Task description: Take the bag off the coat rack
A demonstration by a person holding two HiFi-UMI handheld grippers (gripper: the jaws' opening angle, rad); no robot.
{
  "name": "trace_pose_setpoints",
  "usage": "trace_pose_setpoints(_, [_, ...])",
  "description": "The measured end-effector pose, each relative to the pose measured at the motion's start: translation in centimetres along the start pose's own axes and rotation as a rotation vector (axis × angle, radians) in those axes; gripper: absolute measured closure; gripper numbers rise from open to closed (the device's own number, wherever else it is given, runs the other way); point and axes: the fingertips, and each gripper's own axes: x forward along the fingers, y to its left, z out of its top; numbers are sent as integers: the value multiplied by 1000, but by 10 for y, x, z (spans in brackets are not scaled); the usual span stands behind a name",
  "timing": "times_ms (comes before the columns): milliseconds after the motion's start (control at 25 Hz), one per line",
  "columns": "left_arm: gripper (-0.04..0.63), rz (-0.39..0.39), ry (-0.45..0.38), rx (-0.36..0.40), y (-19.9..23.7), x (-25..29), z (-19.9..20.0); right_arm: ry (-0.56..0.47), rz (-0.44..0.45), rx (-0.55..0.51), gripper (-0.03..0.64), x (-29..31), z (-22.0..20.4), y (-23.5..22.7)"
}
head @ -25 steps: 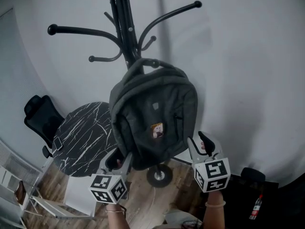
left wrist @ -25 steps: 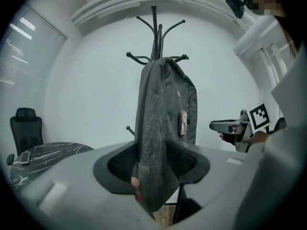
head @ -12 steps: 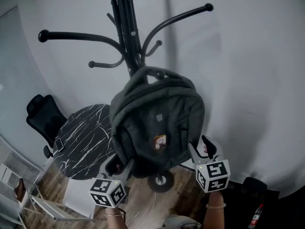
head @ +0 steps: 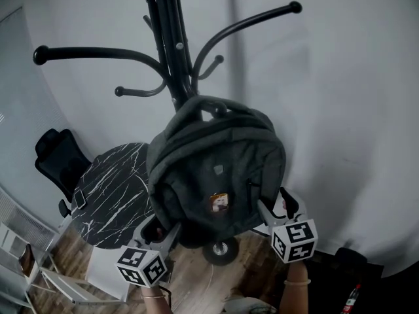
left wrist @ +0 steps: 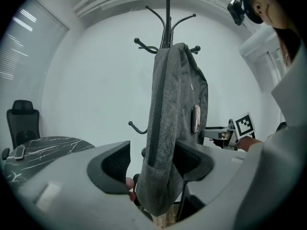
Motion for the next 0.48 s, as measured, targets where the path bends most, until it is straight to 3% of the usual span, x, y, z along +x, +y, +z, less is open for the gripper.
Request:
trace_pose_setpoints(360, [341,-41,-20,-2,4,8,1,-13,71,-1,308,15,-5,0])
trace_pose_setpoints(480, [368,-59,-23,10,-1,12,1,-11,81,-19,308,21,-8,1])
